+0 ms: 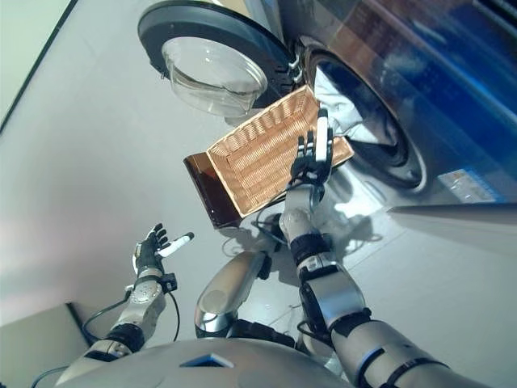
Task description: Pick up the clothes and place them into the washing machine
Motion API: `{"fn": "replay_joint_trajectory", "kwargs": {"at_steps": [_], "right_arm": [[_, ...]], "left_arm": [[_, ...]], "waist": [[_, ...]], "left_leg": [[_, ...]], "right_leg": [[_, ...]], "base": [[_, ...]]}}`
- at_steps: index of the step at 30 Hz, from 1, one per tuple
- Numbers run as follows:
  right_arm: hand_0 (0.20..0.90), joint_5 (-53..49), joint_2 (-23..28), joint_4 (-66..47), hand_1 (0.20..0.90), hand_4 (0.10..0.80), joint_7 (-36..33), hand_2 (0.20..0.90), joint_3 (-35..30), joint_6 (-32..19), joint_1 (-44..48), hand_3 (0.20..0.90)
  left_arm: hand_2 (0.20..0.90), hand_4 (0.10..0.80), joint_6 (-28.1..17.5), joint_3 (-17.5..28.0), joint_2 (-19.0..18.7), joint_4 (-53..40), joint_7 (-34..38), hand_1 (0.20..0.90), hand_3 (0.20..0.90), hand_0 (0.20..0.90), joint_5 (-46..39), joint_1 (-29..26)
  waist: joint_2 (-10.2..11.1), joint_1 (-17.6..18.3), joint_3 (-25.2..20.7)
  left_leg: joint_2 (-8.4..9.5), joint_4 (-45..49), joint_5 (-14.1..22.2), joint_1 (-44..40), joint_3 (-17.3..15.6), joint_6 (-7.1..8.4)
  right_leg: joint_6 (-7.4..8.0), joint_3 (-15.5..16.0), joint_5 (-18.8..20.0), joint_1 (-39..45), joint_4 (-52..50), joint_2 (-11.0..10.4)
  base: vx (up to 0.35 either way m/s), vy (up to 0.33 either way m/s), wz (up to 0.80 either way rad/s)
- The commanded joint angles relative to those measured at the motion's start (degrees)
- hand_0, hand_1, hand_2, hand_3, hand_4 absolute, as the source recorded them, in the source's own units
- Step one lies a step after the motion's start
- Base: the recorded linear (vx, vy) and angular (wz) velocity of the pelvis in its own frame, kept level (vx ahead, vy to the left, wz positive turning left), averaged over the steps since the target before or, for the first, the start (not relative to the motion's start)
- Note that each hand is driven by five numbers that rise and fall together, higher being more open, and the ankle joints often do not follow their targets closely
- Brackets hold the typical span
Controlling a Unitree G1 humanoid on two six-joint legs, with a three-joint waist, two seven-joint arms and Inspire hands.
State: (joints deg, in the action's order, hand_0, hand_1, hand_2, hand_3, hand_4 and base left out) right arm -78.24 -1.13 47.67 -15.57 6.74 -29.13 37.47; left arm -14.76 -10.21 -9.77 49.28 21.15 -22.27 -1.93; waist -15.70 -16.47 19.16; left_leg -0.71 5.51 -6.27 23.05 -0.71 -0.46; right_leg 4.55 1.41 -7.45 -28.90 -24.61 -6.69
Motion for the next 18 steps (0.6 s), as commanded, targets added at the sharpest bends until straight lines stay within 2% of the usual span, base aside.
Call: {"fn": "replay_joint_trajectory", "kwargs": {"at_steps": [1, 8, 18], "right_arm": [[0.900, 1.9, -4.1, -2.3, 0.900, 0.800, -0.5, 0.900, 0.2, -2.3, 4.0, 0.900], [0.900, 1.4, -3.7, 0.4, 0.900, 0.800, -1.3, 0.900, -2.3, -2.5, 5.2, 0.900], [0.900, 1.0, -2.1, 4.3, 0.900, 0.800, -2.2, 0.900, -5.2, -2.7, 7.1, 0.900]], "left_arm": [[0.900, 0.800, -4.3, -1.6, -5.0, -1.5, 2.3, 0.900, 0.900, 0.900, -0.5, -1.6], [0.900, 0.800, -4.2, -2.8, -5.1, -2.4, 2.8, 0.900, 0.900, 0.900, 1.0, -2.0], [0.900, 0.800, -4.5, -3.5, -4.9, -2.8, 3.0, 0.900, 0.900, 0.900, 1.4, -2.6]], "waist": [[0.8, 0.2, 0.4], [-0.7, 1.4, 1.1], [-2.0, 1.1, 1.7]], "left_leg": [[1.42, 2.3, 0.3, 2.4, 0.9, 2.77], [4.41, 3.3, 2.1, 3.1, 1.2, 2.08], [6.18, 3.6, 3.0, 4.1, 1.3, 1.62]], "right_leg": [[2.09, -2.1, 6.1, 5.7, 10.4, -1.5], [2.34, -1.9, 5.2, 6.0, 10.3, -3.7], [2.85, -2.3, 5.6, 5.9, 11.3, -5.5]], "base": [[0.055, 0.131, 0.16], [0.035, 0.092, 0.04], [0.027, 0.045, 0.06]]}}
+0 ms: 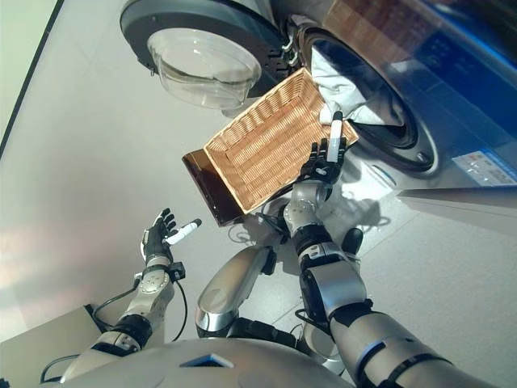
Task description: Pick up the clothes and place them into the washing machine
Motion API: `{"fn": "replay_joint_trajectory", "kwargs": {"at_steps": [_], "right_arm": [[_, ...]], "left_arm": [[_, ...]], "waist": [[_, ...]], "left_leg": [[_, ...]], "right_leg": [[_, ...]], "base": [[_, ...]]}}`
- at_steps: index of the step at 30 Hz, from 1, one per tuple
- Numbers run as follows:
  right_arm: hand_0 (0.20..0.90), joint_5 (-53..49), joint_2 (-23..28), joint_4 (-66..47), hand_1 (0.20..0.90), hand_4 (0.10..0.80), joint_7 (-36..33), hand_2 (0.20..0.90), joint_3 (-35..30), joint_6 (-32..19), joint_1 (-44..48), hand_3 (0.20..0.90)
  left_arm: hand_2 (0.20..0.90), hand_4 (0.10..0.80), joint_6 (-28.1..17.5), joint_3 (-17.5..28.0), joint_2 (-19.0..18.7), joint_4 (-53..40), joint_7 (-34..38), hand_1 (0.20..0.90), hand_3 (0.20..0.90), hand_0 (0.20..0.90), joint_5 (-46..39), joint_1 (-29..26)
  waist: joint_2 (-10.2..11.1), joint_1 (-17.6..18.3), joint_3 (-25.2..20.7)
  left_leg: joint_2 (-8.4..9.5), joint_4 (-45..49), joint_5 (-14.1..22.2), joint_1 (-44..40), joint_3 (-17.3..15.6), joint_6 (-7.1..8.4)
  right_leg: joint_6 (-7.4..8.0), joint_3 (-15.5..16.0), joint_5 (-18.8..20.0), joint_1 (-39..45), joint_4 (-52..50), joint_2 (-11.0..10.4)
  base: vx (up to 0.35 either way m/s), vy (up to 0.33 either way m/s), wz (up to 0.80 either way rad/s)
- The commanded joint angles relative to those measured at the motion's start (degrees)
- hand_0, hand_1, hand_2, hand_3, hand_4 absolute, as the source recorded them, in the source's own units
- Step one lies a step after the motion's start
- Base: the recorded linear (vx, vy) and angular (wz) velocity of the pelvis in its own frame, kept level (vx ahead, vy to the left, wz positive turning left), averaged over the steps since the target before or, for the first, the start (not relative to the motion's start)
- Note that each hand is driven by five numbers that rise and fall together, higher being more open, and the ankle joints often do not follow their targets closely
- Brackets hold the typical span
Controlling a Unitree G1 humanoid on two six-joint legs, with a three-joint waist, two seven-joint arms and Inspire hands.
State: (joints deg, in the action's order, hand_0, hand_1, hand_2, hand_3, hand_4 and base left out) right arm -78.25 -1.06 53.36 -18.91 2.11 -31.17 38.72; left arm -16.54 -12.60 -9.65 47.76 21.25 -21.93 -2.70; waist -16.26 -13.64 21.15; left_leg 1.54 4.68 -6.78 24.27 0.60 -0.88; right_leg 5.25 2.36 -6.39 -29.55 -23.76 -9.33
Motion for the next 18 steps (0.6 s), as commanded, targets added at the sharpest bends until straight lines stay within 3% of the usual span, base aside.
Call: {"fn": "replay_joint_trajectory", "kwargs": {"at_steps": [1, 18], "right_arm": [[0.900, 0.9, -1.9, -1.0, 0.900, 0.800, 1.1, 0.900, -0.9, -0.6, 6.1, 0.900], [0.900, 2.5, 4.8, 3.6, 0.900, 0.800, -1.7, 0.900, -6.5, -1.3, 13.7, 0.900]], "left_arm": [[0.900, 0.800, -2.8, -1.1, -5.0, -1.2, 2.9, 0.900, 0.900, 0.900, 1.0, -1.9], [0.900, 0.800, -3.9, -1.3, -5.3, -2.8, 2.5, 0.900, 0.900, 0.900, 0.9, -1.8]], "waist": [[-1.4, -1.8, -0.3], [-3.5, -3.5, -0.9]], "left_leg": [[4.07, 4.6, 3.7, 3.0, -0.1, 2.02], [6.05, 4.7, 4.0, 5.8, -0.2, 1.68]], "right_leg": [[2.14, -3.4, 4.6, 6.5, 10.5, -2.9], [2.86, -3.7, 5.9, 5.7, 12.8, -5.4]], "base": [[0.045, 0.045, 0.06], [0.028, 0.031, 0.02]]}}
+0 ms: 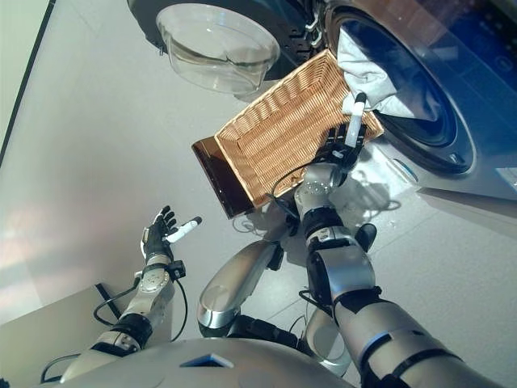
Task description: Pick up the clothes and place them into the washing machine
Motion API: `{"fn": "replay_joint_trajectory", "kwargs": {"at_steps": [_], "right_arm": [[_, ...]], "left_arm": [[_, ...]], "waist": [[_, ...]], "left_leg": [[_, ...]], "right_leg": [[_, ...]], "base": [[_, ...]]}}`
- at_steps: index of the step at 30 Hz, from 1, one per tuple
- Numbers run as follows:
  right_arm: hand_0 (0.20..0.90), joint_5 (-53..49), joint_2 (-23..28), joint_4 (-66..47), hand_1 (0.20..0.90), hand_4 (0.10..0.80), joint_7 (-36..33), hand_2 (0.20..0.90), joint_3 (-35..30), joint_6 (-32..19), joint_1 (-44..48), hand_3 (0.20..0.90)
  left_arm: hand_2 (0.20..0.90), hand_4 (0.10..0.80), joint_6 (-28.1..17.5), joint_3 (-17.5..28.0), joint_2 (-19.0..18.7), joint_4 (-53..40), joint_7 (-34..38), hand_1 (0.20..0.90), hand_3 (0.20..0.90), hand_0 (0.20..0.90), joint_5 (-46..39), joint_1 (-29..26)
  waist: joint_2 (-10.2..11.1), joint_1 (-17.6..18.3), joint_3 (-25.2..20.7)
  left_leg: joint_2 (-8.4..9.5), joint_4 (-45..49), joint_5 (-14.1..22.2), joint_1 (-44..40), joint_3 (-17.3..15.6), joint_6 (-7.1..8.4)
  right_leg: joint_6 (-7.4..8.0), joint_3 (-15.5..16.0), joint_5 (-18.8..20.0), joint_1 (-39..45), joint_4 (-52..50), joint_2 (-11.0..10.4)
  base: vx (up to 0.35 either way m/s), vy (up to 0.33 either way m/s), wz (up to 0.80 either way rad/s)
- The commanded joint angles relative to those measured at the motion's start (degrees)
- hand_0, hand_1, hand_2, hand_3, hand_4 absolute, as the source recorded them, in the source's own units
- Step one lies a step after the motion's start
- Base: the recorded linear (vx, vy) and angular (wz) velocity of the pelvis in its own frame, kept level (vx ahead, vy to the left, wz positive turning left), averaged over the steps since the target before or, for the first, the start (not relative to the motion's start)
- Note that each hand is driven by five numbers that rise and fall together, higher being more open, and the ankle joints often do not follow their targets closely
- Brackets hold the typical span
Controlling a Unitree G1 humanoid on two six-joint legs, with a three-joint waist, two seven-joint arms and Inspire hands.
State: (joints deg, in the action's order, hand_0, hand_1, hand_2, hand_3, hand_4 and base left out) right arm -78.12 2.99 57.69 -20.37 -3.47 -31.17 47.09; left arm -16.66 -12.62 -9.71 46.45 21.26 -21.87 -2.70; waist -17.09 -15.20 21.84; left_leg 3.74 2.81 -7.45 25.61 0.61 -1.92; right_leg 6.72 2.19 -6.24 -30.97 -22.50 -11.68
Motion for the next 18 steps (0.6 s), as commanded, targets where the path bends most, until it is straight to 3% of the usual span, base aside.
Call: {"fn": "replay_joint_trajectory", "kwargs": {"at_steps": [1, 12, 13, 15, 16, 18], "right_arm": [[0.900, 2.8, 2.0, 0.2, 0.900, 0.800, -0.9, 0.900, -1.6, -1.1, 6.3, 0.900], [0.900, 5.7, 11.4, 5.1, 0.900, 0.800, -4.2, 0.900, -4.5, 0.2, 12.9, 0.900], [0.733, 5.9, 12.9, 6.3, 0.733, 0.680, -4.6, 0.733, -5.1, 0.4, 13.7, 0.733], [0.299, 5.7, 15.0, 7.6, 0.299, 0.371, -4.6, 0.299, -5.4, 0.5, 15.1, 0.299], [0.200, 5.7, 15.1, 7.8, 0.200, 0.300, -4.6, 0.200, -5.5, 0.5, 15.2, 0.200], [0.200, 6.4, 17.8, 8.7, 0.200, 0.300, -4.9, 0.200, -5.6, 1.3, 15.8, 0.200]], "left_arm": [[0.900, 0.800, -4.0, -1.4, -5.2, -2.2, 2.2, 0.900, 0.900, 0.900, 0.6, -1.6], [0.900, 0.800, -5.2, -1.8, -5.8, -5.1, 1.7, 0.900, 0.900, 0.900, 0.3, -1.7], [0.900, 0.800, -5.3, -1.7, -6.0, -5.4, 1.7, 0.900, 0.900, 0.900, 0.6, -1.6], [0.900, 0.800, -5.4, -1.5, -6.5, -5.7, 1.9, 0.900, 0.900, 0.900, 0.9, -1.8], [0.900, 0.800, -5.4, -1.5, -6.4, -5.7, 2.0, 0.900, 0.900, 0.900, 1.0, -1.9], [0.900, 0.800, -5.5, -1.2, -6.8, -6.3, 1.8, 0.900, 0.900, 0.900, 1.3, -1.7]], "waist": [[-2.9, -2.2, -1.9], [-4.4, -4.2, -3.1], [-4.4, -4.6, -3.6], [-4.6, -5.2, -4.1], [-4.6, -5.2, -4.1], [-4.6, -5.7, -4.7]], "left_leg": [[4.07, 6.6, 5.2, 4.7, -0.2, 2.74], [5.21, 6.0, 4.6, 6.7, 0.5, 2.73], [5.50, 6.0, 5.0, 6.6, 0.8, 2.77], [5.84, 5.9, 5.0, 6.8, 1.2, 2.81], [5.85, 5.9, 5.0, 6.9, 1.2, 2.80], [6.15, 5.8, 5.0, 7.1, 1.6, 2.85]], "right_leg": [[1.43, -3.4, 5.4, 7.3, 11.9, -3.5], [1.72, -2.2, 5.7, 7.0, 12.9, -4.9], [1.75, -1.9, 5.1, 7.3, 13.0, -5.2], [1.79, -1.5, 5.1, 7.3, 13.0, -5.4], [1.79, -1.5, 5.1, 7.2, 13.0, -5.4], [1.87, -1.1, 5.0, 7.4, 13.2, -5.8]], "base": [[0.000, 0.000, 0.00], [0.038, 0.010, 0.04], [0.032, 0.002, 0.07], [0.050, 0.004, 0.13], [0.034, 0.006, 0.15], [0.019, 0.004, 0.10]]}}
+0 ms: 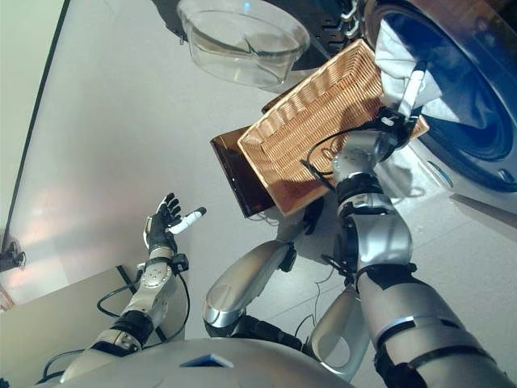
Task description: Pick up the clothes and place them into the washing machine
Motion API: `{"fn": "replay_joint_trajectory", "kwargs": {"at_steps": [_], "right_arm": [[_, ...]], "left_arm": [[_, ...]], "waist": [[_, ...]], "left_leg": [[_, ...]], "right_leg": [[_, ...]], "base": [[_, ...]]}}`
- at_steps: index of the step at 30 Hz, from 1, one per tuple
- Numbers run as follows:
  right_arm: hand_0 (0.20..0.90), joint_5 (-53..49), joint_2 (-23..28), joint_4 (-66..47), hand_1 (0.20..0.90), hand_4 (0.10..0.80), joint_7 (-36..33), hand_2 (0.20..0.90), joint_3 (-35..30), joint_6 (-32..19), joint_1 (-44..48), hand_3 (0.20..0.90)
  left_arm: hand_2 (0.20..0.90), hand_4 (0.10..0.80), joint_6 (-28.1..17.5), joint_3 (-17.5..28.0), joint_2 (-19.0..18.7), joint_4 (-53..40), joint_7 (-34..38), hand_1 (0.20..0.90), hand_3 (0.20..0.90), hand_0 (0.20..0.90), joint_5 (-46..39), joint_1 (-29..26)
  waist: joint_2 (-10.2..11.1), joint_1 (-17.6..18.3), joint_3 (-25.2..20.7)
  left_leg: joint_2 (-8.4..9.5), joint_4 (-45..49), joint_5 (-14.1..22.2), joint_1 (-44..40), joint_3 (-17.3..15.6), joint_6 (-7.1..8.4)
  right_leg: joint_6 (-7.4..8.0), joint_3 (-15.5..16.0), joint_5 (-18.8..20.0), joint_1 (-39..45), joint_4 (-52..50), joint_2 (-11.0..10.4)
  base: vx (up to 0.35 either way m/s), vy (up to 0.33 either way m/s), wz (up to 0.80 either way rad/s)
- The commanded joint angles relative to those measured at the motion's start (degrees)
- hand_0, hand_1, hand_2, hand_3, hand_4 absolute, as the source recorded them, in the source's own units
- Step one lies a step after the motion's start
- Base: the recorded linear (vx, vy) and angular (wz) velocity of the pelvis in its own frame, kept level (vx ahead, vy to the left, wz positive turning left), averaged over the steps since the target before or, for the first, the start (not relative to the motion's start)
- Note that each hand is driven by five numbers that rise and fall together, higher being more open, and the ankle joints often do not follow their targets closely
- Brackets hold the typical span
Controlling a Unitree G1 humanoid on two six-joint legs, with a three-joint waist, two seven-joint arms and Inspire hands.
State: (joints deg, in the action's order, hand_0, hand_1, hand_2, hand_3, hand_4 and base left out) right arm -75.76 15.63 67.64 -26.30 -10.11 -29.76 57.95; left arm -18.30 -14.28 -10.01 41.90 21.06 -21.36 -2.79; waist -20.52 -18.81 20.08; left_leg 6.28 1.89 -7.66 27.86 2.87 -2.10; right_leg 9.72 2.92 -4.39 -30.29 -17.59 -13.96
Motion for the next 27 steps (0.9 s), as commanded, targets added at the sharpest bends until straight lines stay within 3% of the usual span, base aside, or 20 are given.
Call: {"fn": "replay_joint_trajectory", "kwargs": {"at_steps": [1, 17, 27], "right_arm": [[0.200, 4.0, 5.2, -1.2, 0.200, 0.300, 1.1, 0.200, 1.1, 0.0, 5.1, 0.200], [0.200, 9.6, 10.8, -3.0, 0.200, 0.300, 0.2, 0.200, 2.8, 0.5, 6.5, 0.200], [0.200, 17.8, 27.5, -4.6, 0.200, 0.300, -2.9, 0.200, 9.8, 2.0, 15.2, 0.200]], "left_arm": [[0.900, 0.800, -3.9, 0.4, -6.4, -1.8, 2.0, 0.900, 0.900, 0.900, 0.8, -1.7], [0.900, 0.800, -4.6, 1.6, -6.5, -2.1, 1.5, 0.900, 0.900, 0.900, 0.1, -0.3], [0.900, 0.800, -5.4, 3.3, -8.6, -4.4, 0.9, 0.900, 0.900, 0.900, 0.3, 1.1]], "waist": [[-1.3, -2.1, -3.0], [-0.6, -2.1, -4.5], [-1.1, -3.1, -3.0]], "left_leg": [[3.56, 6.7, 4.7, 5.0, -0.7, 3.00], [3.99, 5.9, 5.1, 3.6, 0.0, 3.31], [3.86, 6.6, 4.1, 6.4, 0.5, 4.36]], "right_leg": [[-1.12, -1.8, 3.6, 6.6, 8.4, -3.4], [-0.82, -1.1, 3.3, 8.4, 9.3, -4.7], [-1.42, -0.4, 1.2, 4.9, 4.7, -3.5]], "base": [[0.042, 0.014, 0.12], [0.013, 0.010, 0.04], [-0.022, -0.019, 0.04]]}}
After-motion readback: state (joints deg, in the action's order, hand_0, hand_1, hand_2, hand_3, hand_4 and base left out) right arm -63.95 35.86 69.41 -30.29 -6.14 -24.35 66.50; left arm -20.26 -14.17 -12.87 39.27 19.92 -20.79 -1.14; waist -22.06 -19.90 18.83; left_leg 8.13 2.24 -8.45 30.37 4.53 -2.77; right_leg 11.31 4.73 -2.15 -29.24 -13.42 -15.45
